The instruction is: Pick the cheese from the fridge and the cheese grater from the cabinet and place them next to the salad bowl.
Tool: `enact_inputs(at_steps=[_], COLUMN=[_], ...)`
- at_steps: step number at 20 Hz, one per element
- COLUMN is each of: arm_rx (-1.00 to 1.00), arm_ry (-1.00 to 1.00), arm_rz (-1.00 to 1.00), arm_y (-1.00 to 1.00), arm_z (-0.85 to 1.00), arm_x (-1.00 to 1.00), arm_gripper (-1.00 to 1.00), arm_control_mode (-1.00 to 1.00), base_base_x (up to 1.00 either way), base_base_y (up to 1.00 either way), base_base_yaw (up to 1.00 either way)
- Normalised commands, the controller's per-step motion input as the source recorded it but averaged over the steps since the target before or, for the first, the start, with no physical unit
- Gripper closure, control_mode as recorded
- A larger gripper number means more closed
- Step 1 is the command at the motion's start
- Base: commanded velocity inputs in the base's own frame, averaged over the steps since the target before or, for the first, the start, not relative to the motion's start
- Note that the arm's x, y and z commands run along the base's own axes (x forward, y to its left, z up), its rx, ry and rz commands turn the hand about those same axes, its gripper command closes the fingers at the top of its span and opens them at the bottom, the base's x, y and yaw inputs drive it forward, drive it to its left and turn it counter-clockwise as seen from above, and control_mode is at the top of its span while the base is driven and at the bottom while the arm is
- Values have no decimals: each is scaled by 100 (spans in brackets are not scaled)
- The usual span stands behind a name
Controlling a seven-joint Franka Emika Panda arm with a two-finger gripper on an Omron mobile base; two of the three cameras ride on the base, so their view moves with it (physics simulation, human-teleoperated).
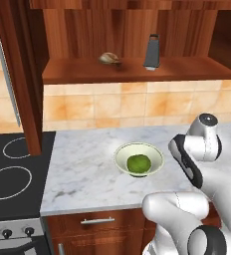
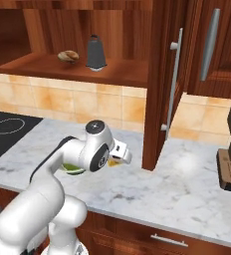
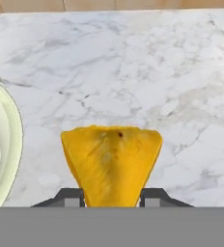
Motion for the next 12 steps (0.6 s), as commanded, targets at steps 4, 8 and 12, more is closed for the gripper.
enact_inputs(at_steps=[4, 8, 12], arm_rx=[0, 0, -1], arm_ry=[6, 1, 0], arm_rz=[3, 3, 2], arm_y=[0, 0, 0], arm_z=[-24, -25, -28], arm_x=[1, 6, 23], arm_gripper=[100, 100, 100], arm_control_mode=[-100, -100, -100], base_base_x=[0, 0, 0], base_base_y=[0, 0, 0], base_base_yaw=[0, 0, 0])
